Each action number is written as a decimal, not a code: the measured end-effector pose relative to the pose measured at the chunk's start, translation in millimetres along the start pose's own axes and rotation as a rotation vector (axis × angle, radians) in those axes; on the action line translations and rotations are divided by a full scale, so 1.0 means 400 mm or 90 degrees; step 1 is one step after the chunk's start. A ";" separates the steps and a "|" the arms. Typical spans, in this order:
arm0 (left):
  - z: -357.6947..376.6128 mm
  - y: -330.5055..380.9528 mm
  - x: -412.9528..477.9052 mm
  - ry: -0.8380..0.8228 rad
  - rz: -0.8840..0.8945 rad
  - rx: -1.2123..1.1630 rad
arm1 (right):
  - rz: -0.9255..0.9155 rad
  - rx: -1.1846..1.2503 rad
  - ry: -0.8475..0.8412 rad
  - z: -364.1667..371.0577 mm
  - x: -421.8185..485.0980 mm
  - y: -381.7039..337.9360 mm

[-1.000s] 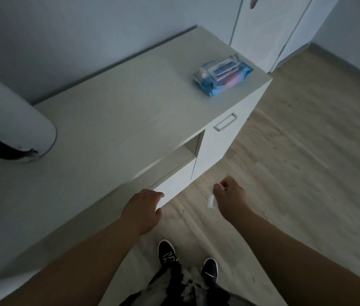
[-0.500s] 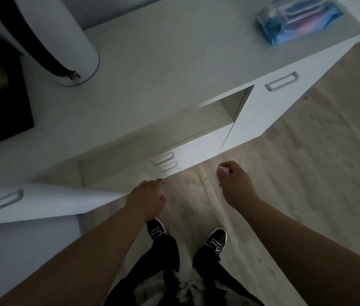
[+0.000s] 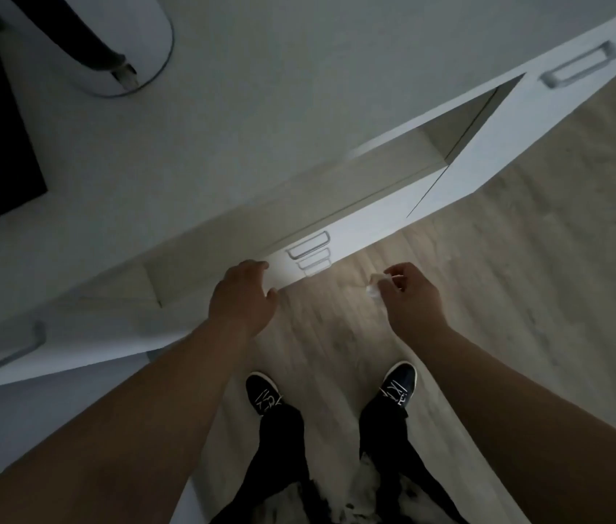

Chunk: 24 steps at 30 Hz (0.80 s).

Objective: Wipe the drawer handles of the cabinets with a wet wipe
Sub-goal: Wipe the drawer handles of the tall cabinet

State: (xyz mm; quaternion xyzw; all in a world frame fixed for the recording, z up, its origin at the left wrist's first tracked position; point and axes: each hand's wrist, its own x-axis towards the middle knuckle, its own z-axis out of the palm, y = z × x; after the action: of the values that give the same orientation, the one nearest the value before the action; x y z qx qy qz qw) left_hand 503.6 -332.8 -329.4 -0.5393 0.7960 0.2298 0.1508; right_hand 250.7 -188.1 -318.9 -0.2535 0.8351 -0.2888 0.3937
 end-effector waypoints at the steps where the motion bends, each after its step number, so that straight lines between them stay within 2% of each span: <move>1: 0.009 -0.023 0.021 0.000 0.008 0.024 | 0.014 0.016 0.006 0.029 0.009 0.001; 6: 0.057 -0.099 0.137 0.025 0.040 0.114 | 0.040 0.026 0.018 0.149 0.074 0.019; 11: 0.109 -0.115 0.232 0.068 0.084 0.159 | 0.009 0.044 0.013 0.218 0.173 0.029; 17: 0.160 -0.127 0.280 0.198 0.129 0.206 | -0.022 0.097 0.016 0.252 0.268 0.038; 24: 0.236 -0.128 0.309 0.386 0.124 0.205 | -0.155 0.089 0.002 0.285 0.324 0.082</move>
State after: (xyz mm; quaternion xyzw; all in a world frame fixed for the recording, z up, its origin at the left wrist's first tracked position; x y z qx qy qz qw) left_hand 504.2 -396.5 -480.3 -0.4737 0.8783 -0.0557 -0.0321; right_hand 263.1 -281.4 -467.0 -0.3247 0.7764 -0.3924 0.3712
